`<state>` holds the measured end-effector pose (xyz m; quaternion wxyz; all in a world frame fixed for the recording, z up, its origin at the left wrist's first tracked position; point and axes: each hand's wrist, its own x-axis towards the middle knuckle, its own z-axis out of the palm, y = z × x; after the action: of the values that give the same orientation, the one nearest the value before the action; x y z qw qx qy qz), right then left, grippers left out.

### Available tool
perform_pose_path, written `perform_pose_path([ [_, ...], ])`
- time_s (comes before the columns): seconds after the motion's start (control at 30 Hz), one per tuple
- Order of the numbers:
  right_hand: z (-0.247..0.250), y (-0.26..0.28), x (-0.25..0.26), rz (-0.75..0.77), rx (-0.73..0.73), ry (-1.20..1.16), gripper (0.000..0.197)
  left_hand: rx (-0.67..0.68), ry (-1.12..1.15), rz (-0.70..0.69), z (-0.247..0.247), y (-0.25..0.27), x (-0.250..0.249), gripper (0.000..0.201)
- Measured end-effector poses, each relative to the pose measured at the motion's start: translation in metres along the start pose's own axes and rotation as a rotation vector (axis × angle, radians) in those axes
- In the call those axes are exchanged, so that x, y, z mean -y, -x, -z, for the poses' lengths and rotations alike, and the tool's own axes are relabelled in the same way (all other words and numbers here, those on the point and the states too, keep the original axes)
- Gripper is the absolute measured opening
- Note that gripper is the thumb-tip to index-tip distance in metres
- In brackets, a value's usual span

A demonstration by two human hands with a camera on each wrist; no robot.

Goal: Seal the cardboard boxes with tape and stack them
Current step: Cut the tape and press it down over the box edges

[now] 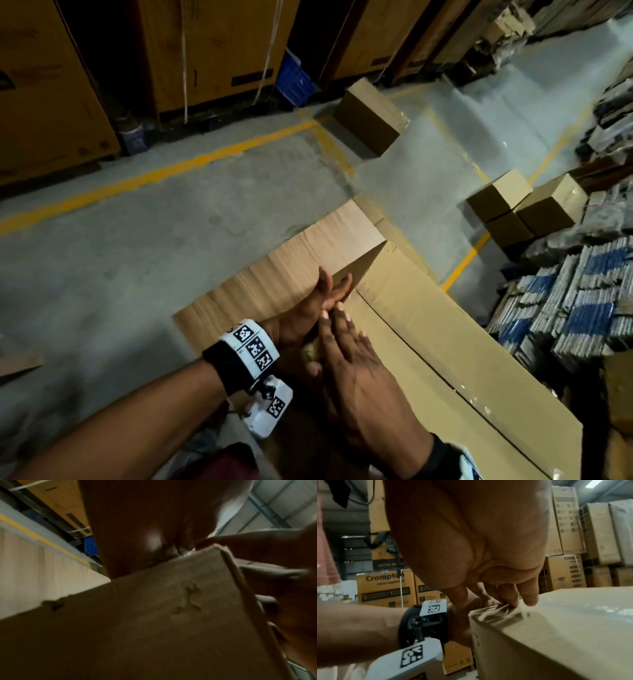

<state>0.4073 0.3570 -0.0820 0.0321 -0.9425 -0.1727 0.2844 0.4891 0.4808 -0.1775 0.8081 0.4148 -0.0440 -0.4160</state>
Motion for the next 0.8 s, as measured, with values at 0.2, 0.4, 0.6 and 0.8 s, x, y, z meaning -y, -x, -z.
perform_pose_path([
  [0.2, -0.002, 0.043, -0.035, -0.050, -0.282, -0.219, 0.062, -0.365, -0.937, -0.209, -0.022, 0.016, -0.021, 0.113],
  [0.4, -0.047, 0.149, -0.098, -0.327, -0.400, -0.326, 0.057, -0.239, -1.458, -0.602, -0.122, 0.033, -0.007, 0.059],
  [0.6, -0.129, 0.278, -0.158, -0.735, -0.656, -0.484, 0.030, 0.235, -1.867, -0.395, -0.221, 0.020, 0.065, 0.052],
  [0.8, -0.197, 0.321, -0.194, -0.785, -0.720, -0.642, 0.055, 0.232, -1.951, -0.386, -0.243, 0.020, 0.120, 0.044],
])
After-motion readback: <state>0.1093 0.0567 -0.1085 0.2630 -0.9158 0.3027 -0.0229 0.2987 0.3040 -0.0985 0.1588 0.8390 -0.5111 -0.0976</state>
